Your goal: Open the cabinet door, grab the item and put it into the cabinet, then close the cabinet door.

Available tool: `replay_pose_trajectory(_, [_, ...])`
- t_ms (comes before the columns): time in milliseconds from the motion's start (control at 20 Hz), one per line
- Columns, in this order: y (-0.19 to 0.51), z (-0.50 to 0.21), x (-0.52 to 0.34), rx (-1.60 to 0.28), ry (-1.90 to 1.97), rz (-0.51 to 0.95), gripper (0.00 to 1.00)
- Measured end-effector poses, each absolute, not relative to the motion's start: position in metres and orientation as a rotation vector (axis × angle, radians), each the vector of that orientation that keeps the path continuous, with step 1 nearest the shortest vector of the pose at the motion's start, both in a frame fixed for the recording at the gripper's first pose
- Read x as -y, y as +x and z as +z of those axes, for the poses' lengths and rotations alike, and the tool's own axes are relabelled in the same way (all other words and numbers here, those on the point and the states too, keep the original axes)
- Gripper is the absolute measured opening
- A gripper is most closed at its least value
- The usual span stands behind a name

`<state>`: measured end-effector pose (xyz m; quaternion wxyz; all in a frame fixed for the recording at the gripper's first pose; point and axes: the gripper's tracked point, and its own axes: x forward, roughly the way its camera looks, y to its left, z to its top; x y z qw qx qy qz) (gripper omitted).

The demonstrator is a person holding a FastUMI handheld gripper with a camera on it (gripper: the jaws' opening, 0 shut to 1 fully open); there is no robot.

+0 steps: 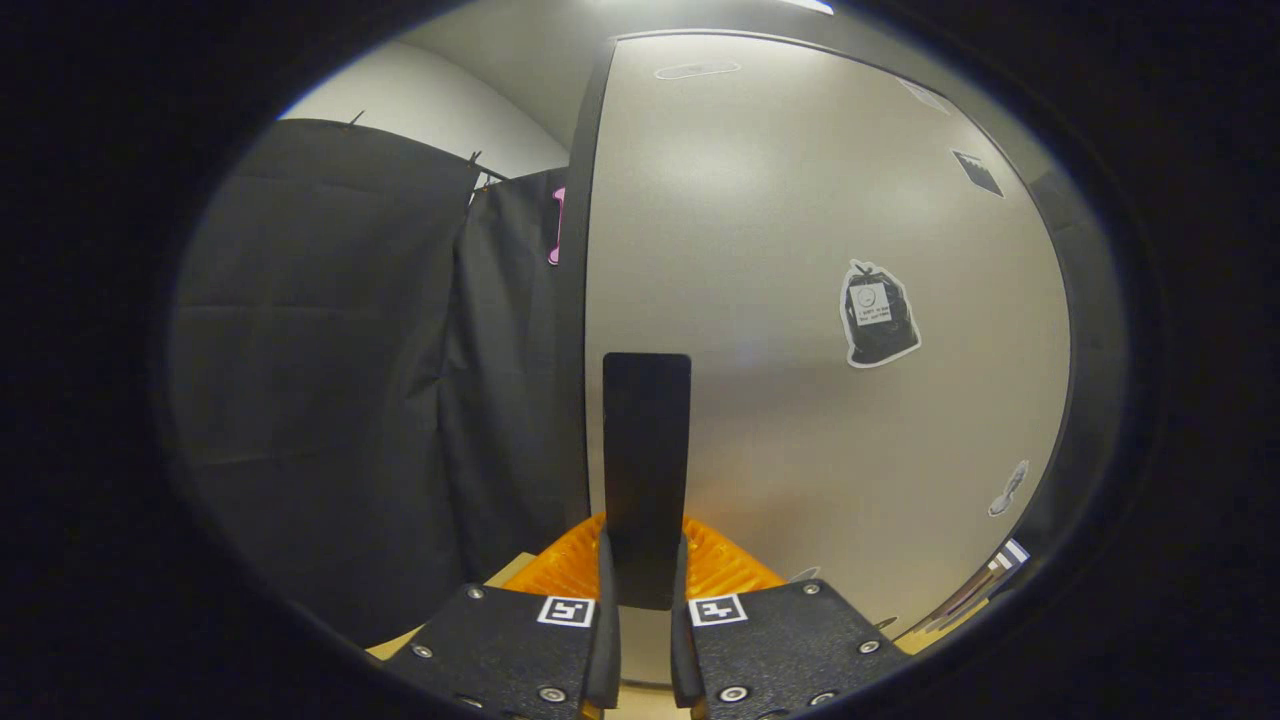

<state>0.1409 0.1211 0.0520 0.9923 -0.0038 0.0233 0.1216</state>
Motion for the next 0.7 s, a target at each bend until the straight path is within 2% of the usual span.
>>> replay_pose_trajectory(700, [0.068,0.061,-0.117,-0.112,0.012,0.474,0.20])
